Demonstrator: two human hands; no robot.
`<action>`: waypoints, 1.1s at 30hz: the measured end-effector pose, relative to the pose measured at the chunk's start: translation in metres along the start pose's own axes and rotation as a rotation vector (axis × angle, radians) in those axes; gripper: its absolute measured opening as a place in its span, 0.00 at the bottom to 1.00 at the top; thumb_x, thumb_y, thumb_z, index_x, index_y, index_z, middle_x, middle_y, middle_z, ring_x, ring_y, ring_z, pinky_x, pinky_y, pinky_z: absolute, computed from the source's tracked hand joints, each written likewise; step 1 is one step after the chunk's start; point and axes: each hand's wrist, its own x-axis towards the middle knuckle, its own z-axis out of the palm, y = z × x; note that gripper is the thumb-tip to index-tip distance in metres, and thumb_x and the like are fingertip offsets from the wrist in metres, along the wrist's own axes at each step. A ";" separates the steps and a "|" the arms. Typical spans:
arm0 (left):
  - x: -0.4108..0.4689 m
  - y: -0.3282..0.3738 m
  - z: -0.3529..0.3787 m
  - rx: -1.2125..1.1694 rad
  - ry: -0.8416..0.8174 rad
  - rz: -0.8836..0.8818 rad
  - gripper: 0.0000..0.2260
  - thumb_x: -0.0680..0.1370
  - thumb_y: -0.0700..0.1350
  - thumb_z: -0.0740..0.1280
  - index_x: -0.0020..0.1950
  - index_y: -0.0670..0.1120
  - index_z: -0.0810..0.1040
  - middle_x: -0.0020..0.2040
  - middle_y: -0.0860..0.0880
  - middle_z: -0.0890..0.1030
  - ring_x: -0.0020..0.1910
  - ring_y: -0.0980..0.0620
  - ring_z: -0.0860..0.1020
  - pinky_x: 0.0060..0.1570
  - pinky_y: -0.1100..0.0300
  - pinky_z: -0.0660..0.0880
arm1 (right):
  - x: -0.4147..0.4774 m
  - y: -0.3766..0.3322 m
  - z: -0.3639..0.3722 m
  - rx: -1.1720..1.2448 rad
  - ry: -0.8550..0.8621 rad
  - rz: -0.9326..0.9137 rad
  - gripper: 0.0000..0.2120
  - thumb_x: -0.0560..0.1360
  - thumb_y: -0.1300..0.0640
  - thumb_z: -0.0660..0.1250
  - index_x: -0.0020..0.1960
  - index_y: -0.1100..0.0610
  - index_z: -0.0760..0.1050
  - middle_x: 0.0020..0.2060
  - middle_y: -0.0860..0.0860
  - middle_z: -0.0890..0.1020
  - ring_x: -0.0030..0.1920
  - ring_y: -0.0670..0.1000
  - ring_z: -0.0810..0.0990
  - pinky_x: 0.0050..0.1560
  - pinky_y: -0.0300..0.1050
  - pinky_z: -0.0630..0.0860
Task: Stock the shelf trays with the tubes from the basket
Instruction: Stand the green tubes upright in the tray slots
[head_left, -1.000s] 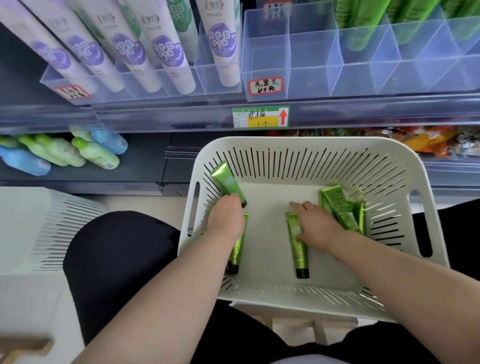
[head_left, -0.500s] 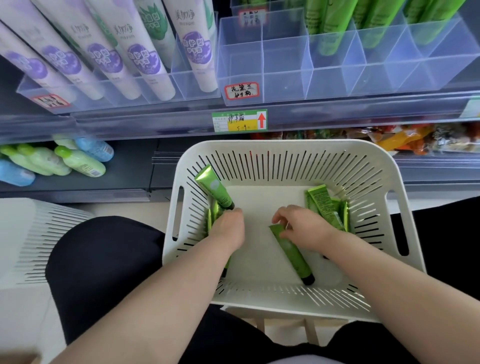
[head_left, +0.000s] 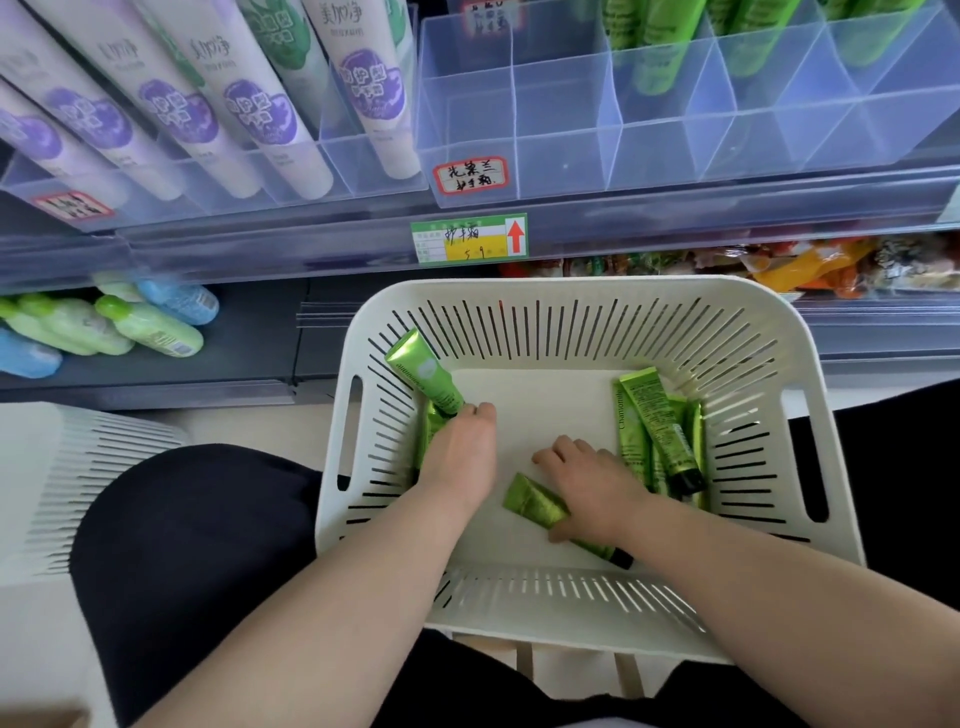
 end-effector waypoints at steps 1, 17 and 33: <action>0.000 -0.001 -0.002 -0.002 0.020 0.001 0.21 0.73 0.26 0.59 0.64 0.40 0.70 0.58 0.42 0.74 0.53 0.41 0.78 0.49 0.50 0.76 | 0.002 -0.001 0.002 -0.034 0.002 -0.022 0.41 0.65 0.41 0.74 0.70 0.53 0.60 0.60 0.54 0.68 0.59 0.56 0.70 0.55 0.51 0.71; -0.005 -0.012 -0.008 0.062 0.087 -0.091 0.20 0.74 0.28 0.59 0.65 0.40 0.70 0.60 0.41 0.73 0.55 0.41 0.75 0.49 0.50 0.75 | -0.003 -0.001 -0.011 -0.219 0.100 -0.042 0.23 0.76 0.57 0.56 0.71 0.47 0.61 0.60 0.55 0.67 0.51 0.58 0.74 0.45 0.50 0.66; -0.009 -0.008 -0.002 0.129 -0.009 -0.245 0.16 0.76 0.33 0.63 0.64 0.39 0.68 0.62 0.39 0.69 0.55 0.40 0.74 0.51 0.51 0.73 | -0.005 0.009 -0.055 0.367 0.321 0.058 0.15 0.78 0.56 0.62 0.63 0.49 0.68 0.54 0.52 0.79 0.50 0.57 0.78 0.45 0.49 0.75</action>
